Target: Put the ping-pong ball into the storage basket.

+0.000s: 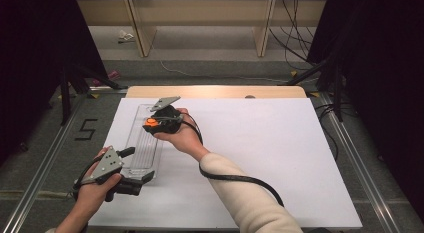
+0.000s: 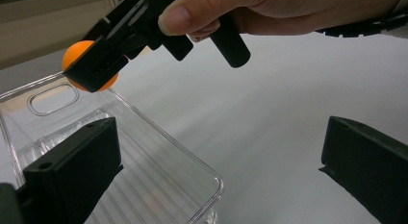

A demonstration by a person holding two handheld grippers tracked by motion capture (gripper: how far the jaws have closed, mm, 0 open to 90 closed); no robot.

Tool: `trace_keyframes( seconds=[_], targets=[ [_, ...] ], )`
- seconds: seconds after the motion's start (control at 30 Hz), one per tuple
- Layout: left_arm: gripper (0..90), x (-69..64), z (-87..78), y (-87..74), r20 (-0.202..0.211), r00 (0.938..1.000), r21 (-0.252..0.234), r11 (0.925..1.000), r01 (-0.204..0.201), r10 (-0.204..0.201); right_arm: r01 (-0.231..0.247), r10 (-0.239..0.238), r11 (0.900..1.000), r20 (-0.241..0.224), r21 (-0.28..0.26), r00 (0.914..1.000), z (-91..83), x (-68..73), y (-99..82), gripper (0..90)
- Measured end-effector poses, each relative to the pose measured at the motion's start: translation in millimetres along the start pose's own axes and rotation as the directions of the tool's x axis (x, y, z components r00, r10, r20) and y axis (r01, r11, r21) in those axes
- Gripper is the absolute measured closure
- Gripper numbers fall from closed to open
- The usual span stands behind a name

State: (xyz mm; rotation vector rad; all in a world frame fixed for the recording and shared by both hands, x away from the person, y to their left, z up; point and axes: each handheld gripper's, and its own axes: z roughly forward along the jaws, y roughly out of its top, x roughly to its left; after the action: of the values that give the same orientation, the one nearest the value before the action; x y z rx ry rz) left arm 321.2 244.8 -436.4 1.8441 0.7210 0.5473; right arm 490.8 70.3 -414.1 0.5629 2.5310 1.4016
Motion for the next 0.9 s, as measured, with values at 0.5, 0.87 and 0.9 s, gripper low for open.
trace_keyframes(
  seconds=[0.5, 0.87, 0.9],
  targets=[
    [0.0, 0.1, -0.1, 0.1, 0.001, 1.0, -0.001, 1.0, -0.001, 0.001, 0.005, -0.005, 1.0, -0.009, 0.009, 0.9999, 9.1, 3.2, 3.8, 51.4],
    [0.0, -0.3, -0.2, 0.1, 0.001, 1.0, -0.001, 1.0, 0.005, -0.005, -0.001, 0.001, 0.9999, -0.013, 0.016, 0.9999, 14.8, 3.7, 4.3, 51.4],
    [0.0, -0.3, -0.2, 0.1, 0.001, 1.0, -0.001, 1.0, 0.005, -0.005, -0.002, 0.002, 0.9999, -0.013, 0.016, 0.9999, 15.5, 3.9, 4.4, 51.4]
  ],
)
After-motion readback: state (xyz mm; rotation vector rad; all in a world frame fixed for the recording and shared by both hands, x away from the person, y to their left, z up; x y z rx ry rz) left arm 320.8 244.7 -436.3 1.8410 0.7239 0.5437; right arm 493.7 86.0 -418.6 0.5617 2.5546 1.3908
